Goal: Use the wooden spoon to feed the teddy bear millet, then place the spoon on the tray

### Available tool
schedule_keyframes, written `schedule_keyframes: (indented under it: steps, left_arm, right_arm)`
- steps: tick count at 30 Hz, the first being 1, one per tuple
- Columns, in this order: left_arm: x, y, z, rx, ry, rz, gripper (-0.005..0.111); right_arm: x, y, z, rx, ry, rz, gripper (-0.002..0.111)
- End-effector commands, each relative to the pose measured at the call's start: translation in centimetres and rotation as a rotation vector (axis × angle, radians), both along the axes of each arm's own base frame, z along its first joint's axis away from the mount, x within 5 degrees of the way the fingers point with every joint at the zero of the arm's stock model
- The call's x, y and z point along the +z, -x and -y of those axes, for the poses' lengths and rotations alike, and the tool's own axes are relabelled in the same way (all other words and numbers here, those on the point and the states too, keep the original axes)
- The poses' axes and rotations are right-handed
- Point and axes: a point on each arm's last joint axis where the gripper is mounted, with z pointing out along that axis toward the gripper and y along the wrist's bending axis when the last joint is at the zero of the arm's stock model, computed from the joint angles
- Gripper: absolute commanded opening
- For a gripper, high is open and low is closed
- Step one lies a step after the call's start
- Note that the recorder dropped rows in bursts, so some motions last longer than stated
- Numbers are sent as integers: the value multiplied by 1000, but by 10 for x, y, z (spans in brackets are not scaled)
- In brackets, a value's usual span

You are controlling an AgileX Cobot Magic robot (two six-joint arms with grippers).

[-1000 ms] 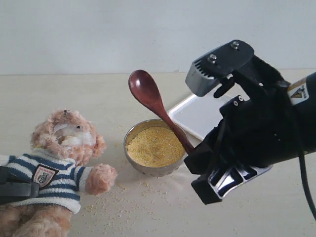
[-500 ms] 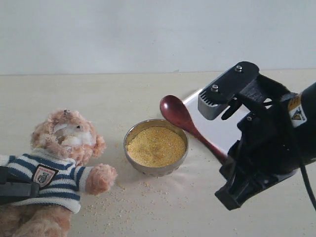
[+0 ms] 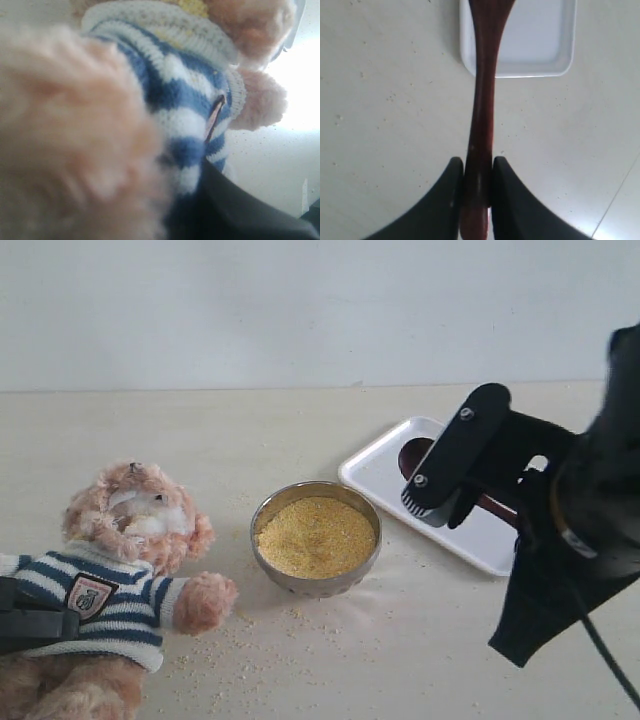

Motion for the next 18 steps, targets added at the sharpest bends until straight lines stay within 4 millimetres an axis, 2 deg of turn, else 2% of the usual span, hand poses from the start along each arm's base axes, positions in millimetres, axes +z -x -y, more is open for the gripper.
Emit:
schedule_keyframes:
  steps: [1,6,11,18]
  left_arm:
    - [2,1,1,4,15,6,5]
    - [2,1,1,4,15,6,5]
    - [2,1,1,4,15,6,5]
    - [2,1,1,4,15,6,5]
  right_arm:
    - [-8,-11,-19,38,84,-59,0]
    - [-6,-22,-45,127,149,-105,0]
    - [-3,-39,-77,256,251,-14,0]
    - [-27,-47,-105,409,441,22,0]
